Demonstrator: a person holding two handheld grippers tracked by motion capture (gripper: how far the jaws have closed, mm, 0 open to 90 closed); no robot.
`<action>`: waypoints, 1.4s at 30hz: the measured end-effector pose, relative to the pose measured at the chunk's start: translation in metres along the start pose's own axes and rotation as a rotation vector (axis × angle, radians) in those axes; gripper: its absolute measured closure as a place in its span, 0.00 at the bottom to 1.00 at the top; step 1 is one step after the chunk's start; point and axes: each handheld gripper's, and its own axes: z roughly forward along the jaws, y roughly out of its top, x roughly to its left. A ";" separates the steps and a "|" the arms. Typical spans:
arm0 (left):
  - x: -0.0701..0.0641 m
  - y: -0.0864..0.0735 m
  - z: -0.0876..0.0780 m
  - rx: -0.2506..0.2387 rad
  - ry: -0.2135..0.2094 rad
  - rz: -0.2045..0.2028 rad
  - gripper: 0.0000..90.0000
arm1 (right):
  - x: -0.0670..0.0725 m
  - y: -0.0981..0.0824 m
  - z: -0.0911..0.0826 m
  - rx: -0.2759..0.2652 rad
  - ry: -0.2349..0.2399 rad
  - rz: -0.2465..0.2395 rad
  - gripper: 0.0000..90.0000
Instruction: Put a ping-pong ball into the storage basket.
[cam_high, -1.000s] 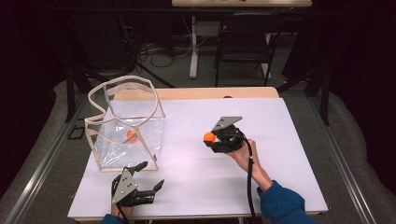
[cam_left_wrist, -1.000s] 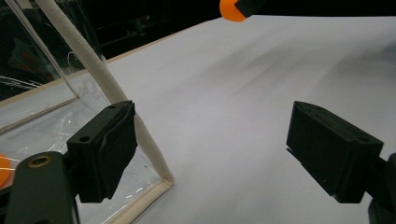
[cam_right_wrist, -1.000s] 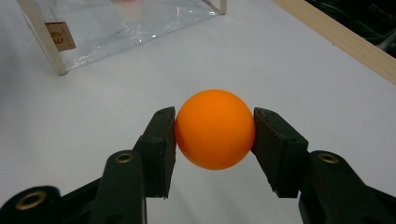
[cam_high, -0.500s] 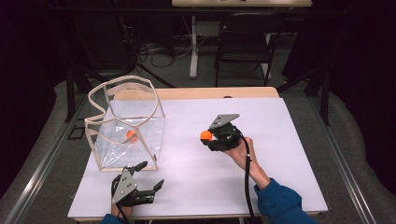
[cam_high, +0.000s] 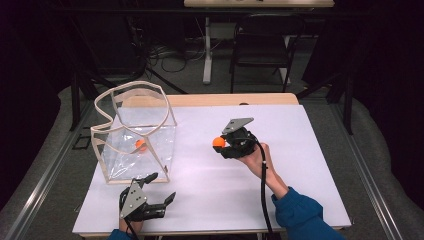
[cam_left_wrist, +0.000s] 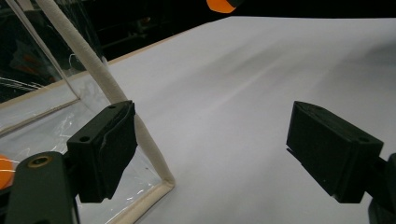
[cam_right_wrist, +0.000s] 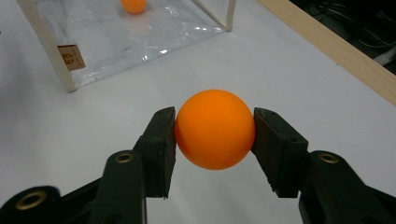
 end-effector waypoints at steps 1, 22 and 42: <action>0.000 0.000 0.000 0.001 -0.001 -0.001 0.18 | 0.000 0.001 0.000 0.000 0.000 0.000 0.56; 0.000 0.000 0.001 -0.002 -0.004 -0.002 0.18 | 0.001 0.022 0.001 0.008 0.002 -0.035 0.56; 0.000 0.001 0.001 -0.001 -0.005 -0.001 0.18 | -0.002 0.043 0.003 -0.001 -0.006 -0.057 0.56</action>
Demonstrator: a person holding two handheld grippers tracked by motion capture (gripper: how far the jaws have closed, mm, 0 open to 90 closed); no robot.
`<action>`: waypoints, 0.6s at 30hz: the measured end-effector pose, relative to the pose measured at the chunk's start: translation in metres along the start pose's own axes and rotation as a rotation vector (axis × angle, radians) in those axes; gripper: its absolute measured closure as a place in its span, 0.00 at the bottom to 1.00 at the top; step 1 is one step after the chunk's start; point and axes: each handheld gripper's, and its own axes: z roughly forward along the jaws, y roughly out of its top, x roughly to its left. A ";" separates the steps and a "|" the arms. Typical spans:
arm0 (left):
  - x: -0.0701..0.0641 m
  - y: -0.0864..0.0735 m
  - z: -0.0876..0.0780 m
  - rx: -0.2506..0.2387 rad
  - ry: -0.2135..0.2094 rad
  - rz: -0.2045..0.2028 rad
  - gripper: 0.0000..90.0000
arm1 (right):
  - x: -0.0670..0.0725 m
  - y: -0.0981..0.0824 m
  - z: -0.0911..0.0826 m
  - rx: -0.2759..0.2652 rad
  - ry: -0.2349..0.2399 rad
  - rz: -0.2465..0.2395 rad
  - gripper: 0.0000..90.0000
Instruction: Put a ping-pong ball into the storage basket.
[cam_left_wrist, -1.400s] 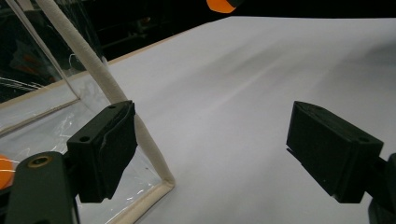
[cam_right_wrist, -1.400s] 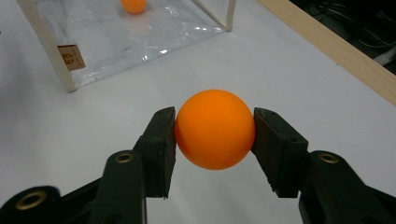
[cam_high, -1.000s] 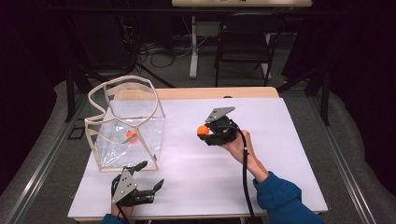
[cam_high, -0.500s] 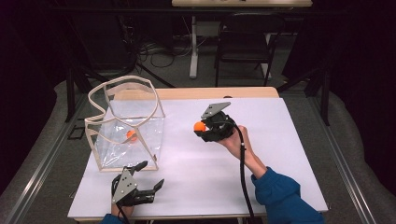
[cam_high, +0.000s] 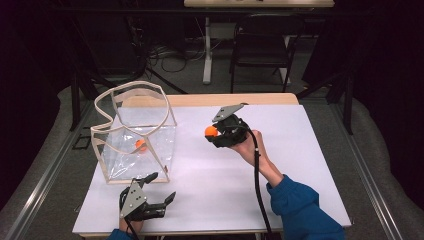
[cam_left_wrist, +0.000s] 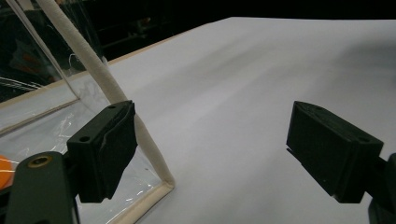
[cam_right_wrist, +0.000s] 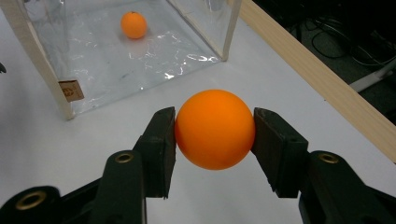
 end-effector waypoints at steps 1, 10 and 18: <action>0.000 0.000 0.000 0.000 -0.001 0.001 0.18 | 0.000 0.001 0.000 0.000 -0.001 -0.004 0.56; 0.000 0.000 0.000 0.001 0.002 0.000 0.18 | -0.003 0.006 0.001 -0.001 -0.003 -0.003 0.56; 0.001 -0.001 0.000 -0.001 0.002 -0.006 0.18 | -0.004 0.017 0.001 0.000 -0.007 -0.019 0.56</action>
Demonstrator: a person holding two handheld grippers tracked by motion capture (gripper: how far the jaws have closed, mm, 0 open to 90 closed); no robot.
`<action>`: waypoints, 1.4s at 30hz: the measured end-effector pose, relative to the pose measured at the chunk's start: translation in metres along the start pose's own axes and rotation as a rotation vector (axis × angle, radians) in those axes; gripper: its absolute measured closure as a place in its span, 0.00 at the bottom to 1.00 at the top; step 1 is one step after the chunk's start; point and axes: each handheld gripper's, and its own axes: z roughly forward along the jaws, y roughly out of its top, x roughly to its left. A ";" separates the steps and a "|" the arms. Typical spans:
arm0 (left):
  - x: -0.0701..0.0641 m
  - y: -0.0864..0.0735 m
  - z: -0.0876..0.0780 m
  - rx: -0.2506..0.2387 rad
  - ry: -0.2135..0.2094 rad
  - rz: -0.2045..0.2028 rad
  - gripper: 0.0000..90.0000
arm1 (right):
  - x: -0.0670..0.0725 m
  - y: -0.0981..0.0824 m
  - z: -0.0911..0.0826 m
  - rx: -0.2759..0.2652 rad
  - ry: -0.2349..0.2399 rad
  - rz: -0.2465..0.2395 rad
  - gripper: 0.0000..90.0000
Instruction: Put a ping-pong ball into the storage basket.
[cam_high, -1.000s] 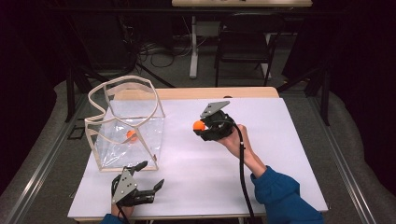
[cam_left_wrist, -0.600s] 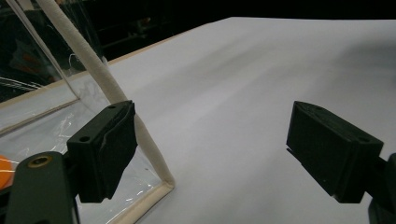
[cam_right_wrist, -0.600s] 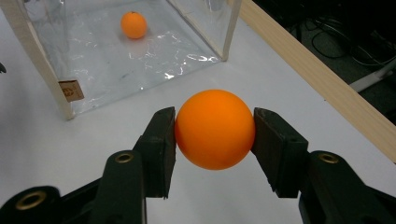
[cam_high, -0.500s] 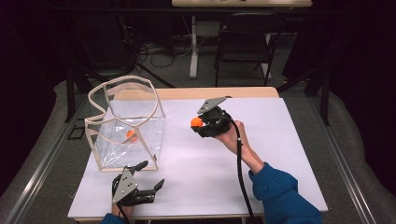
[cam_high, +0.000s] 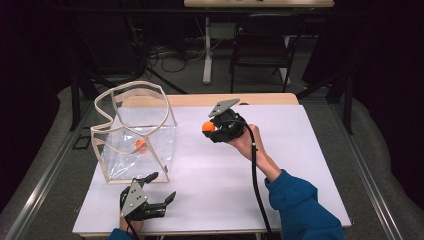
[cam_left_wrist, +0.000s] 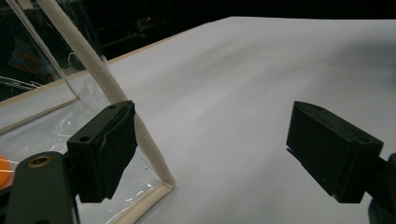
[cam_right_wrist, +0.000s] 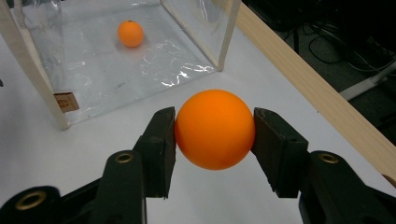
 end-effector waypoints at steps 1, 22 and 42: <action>0.000 0.000 0.000 -0.001 0.000 0.001 0.18 | 0.000 0.001 0.000 0.000 -0.001 -0.004 0.56; 0.000 0.000 0.001 0.001 -0.002 -0.001 0.18 | -0.009 0.021 -0.001 -0.004 0.000 -0.011 0.56; -0.001 0.000 0.001 0.000 -0.002 0.002 0.18 | -0.012 0.037 0.000 0.000 0.015 -0.033 0.56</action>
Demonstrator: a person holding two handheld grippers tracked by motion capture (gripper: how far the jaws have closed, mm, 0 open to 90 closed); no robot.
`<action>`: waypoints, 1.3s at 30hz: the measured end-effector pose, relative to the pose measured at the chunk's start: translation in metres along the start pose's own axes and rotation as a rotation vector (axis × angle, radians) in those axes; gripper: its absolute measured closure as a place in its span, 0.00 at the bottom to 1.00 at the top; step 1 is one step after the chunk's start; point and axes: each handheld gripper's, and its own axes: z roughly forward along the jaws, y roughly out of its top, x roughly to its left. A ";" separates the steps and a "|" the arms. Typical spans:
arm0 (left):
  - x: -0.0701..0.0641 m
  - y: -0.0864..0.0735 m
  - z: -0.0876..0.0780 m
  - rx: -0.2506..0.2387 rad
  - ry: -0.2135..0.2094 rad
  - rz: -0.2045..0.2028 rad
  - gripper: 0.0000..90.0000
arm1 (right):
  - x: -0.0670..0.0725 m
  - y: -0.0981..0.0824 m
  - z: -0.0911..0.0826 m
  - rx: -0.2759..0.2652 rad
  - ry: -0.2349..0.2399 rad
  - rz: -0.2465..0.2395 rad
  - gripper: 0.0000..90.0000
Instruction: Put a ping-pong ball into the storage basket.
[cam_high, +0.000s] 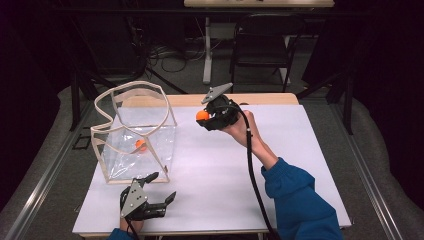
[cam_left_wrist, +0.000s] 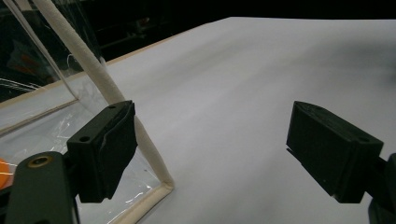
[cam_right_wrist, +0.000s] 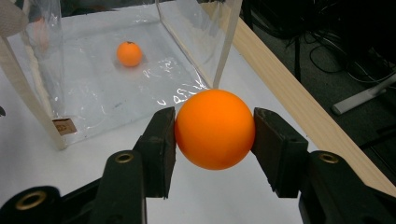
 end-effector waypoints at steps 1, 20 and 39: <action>0.000 0.000 0.000 0.001 -0.001 0.000 0.18 | 0.000 0.001 0.000 0.001 0.001 -0.003 0.56; 0.000 0.001 0.000 -0.002 -0.005 0.005 0.18 | 0.005 0.016 0.004 0.010 0.006 -0.043 0.56; 0.000 0.000 -0.001 -0.004 -0.004 0.000 0.18 | 0.008 0.034 0.002 0.002 -0.008 -0.075 0.56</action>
